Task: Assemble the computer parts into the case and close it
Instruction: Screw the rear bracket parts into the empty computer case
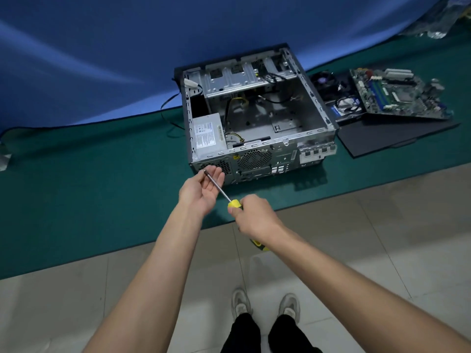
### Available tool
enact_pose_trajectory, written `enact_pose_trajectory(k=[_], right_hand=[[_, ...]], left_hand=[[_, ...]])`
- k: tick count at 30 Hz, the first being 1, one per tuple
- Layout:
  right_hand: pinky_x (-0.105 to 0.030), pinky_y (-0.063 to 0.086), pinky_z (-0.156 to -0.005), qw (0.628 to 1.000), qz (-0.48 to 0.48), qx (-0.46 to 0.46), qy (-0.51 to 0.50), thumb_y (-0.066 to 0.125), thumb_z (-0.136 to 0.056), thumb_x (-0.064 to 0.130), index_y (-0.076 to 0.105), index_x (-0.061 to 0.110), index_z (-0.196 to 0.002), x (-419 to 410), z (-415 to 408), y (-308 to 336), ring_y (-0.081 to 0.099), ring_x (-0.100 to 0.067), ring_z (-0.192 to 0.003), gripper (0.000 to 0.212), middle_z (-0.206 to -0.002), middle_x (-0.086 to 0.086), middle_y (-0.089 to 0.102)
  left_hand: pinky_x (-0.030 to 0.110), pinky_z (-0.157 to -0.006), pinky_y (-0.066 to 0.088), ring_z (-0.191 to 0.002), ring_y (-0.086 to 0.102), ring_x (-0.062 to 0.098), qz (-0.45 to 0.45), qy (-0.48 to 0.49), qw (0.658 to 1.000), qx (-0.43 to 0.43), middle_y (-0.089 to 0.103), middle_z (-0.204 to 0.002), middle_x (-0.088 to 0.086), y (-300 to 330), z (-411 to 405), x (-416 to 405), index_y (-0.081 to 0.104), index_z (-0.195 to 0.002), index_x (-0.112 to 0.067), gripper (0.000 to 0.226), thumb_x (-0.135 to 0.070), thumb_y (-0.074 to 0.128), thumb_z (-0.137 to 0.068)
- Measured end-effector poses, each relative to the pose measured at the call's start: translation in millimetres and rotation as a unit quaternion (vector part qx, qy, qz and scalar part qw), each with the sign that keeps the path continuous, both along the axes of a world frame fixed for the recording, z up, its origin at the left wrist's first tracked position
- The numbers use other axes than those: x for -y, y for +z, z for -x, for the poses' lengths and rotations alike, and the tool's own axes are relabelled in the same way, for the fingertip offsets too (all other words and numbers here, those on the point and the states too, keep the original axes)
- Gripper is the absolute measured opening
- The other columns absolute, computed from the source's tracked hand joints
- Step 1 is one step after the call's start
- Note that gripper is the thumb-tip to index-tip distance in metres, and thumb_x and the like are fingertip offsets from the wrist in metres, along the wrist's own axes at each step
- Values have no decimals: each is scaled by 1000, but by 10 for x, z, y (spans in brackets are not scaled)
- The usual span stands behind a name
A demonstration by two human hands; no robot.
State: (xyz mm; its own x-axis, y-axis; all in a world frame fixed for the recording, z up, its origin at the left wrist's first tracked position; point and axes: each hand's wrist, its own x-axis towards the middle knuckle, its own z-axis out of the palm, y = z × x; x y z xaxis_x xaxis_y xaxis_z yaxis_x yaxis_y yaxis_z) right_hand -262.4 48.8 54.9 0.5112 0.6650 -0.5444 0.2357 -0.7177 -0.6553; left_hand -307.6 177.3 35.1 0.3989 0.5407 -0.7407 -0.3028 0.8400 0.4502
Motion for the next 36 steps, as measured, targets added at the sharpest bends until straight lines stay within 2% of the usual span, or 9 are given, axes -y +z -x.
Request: enact_pose_trajectory(k=[2, 4, 7, 15, 20, 24, 30, 32, 36], right_hand=[[-27, 28, -48, 1000, 3, 7, -12, 50, -98, 30, 43, 13, -67, -47, 43, -14, 48, -21, -64, 36, -82, -7, 53], [-27, 32, -56, 1000, -3, 9, -27, 49, -98, 30, 48, 10, -76, -99, 70, -24, 49, -26, -73, 30, -87, -10, 57], [-27, 35, -65, 998, -22, 2, -51, 48, -99, 31, 59, 8, -91, -167, 135, -40, 51, -29, -79, 27, -98, -15, 64], [-26, 32, -59, 996, -6, -19, -84, 48, -99, 32, 51, 10, -80, -351, 264, -92, 50, -26, -74, 29, -83, -7, 55], [-24, 29, -46, 994, -6, -33, -103, 47, -99, 31, 50, 10, -79, -420, 324, -105, 52, -26, -72, 29, -85, -9, 57], [-27, 39, -61, 991, -11, -45, -122, 46, -99, 33, 56, 8, -87, -440, 360, -151, 62, -29, -85, 29, -94, -14, 67], [-39, 53, -80, 984, -8, -89, -152, 47, -99, 33, 60, 2, -99, -522, 415, -161, 66, -31, -87, 33, -96, -14, 68], [-39, 54, -73, 968, -40, -159, -188, 46, -99, 29, 59, 1, -92, -543, 468, -160, 65, -27, -72, 32, -86, -12, 66], [-23, 40, -44, 874, -111, -348, -322, 41, -102, 30, 57, 7, -76, -573, 577, -134, 46, -11, -42, 39, -60, -1, 53]], left_hand=[[30, -75, 53, -68, 64, 18, 10, 4, 1000, 16, 62, -78, 11, -43, -16, -33, 57, -82, 3, 32, -12, 38, -102], [31, -79, 52, -71, 64, 20, 17, 5, 999, 27, 62, -82, 12, -62, -19, -93, 57, -82, 4, 32, -12, 38, -102], [33, -76, 53, -83, 65, 22, 21, -3, 999, 25, 64, -85, 14, -67, -7, -192, 58, -85, 6, 30, -11, 39, -101], [33, -73, 54, -106, 62, 29, -2, -7, 1000, -14, 63, -101, 19, -121, 3, -282, 54, -94, 8, 19, -8, 44, -99], [31, -63, 55, -91, 63, 29, -17, -12, 999, -40, 61, -99, 21, -131, -7, -341, 53, -88, 4, 16, -5, 45, -99], [34, -76, 55, -79, 65, 29, -42, -39, 996, -69, 62, -94, 22, -116, -14, -333, 52, -87, 4, 15, -3, 45, -98], [32, -66, 55, -74, 66, 29, -64, -56, 992, -93, 63, -89, 23, -88, -5, -362, 53, -84, 5, 16, 0, 45, -97], [31, -60, 55, -68, 65, 26, -57, -54, 993, -83, 63, -83, 22, -84, 10, -370, 53, -84, 5, 16, 0, 44, -97], [29, -52, 56, -56, 66, 21, -60, -82, 991, -84, 67, -65, 16, -90, 52, -392, 54, -82, 6, 19, -2, 46, -97]])
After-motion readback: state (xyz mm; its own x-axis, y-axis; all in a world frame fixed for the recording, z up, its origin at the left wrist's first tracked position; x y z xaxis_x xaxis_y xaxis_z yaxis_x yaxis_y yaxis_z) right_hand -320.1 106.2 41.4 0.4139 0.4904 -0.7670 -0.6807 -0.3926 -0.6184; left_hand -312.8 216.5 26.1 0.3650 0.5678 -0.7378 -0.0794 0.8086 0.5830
